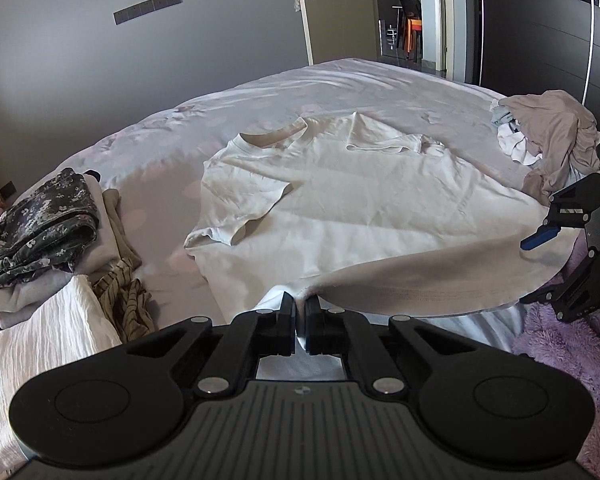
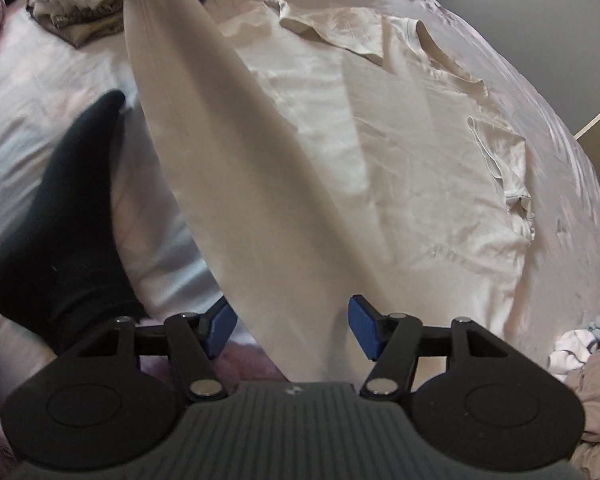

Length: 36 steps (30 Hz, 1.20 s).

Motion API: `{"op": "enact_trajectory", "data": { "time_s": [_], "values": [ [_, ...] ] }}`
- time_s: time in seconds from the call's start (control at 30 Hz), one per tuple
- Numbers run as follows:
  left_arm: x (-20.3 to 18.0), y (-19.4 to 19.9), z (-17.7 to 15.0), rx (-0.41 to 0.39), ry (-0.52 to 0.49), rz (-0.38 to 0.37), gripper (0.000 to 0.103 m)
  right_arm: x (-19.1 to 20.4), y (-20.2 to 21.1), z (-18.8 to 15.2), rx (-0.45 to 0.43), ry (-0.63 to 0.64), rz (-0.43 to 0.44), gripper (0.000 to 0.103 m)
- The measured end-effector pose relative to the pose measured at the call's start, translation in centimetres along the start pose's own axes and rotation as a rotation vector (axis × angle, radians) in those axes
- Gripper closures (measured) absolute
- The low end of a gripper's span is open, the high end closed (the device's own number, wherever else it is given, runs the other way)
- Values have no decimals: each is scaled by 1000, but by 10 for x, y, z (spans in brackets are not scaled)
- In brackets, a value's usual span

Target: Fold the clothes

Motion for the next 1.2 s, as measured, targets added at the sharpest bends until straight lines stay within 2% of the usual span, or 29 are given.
{"op": "enact_trajectory", "data": {
  "time_s": [0.17,0.3,0.37,0.5,0.57,0.63,0.73,0.87,0.97,1.07,1.2],
  "values": [
    [11,-3,0,1,26,-3,101,-63,-6,-39,130,-58,-121,46],
    [20,-7,3,-4,46,9,101,-117,-13,-76,251,-93,-233,62],
    [25,-9,5,-6,58,19,101,-139,-16,-93,292,-123,-263,63],
    [33,-16,6,1,86,22,101,-168,-18,-115,326,-211,-277,70],
    [35,-20,6,12,82,28,101,-169,-14,-115,287,-268,-213,70],
    [36,-24,5,23,75,33,101,-160,-11,-109,238,-331,-83,70],
    [37,-28,4,38,71,39,101,-138,-14,-100,236,-330,80,70],
    [38,-28,0,45,71,39,101,-121,-25,-103,311,-260,157,69],
    [38,-28,-3,54,67,41,101,-118,-26,-107,314,-297,230,69],
    [39,-31,-5,62,67,42,101,-116,-31,-110,327,-317,233,68],
    [39,-29,-4,58,70,40,101,-113,-37,-114,331,-383,281,68]
  ]
}}
Point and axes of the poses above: each gripper's, at about its wrist camera, not at the fingertips, and y roughly against the way its jaws point, x to its left, z to its top, the point moved 7 cm from there along -y, roughly the way its jaws point, and after that the axes turned 6 degrees about y, right-handed, at the moved point
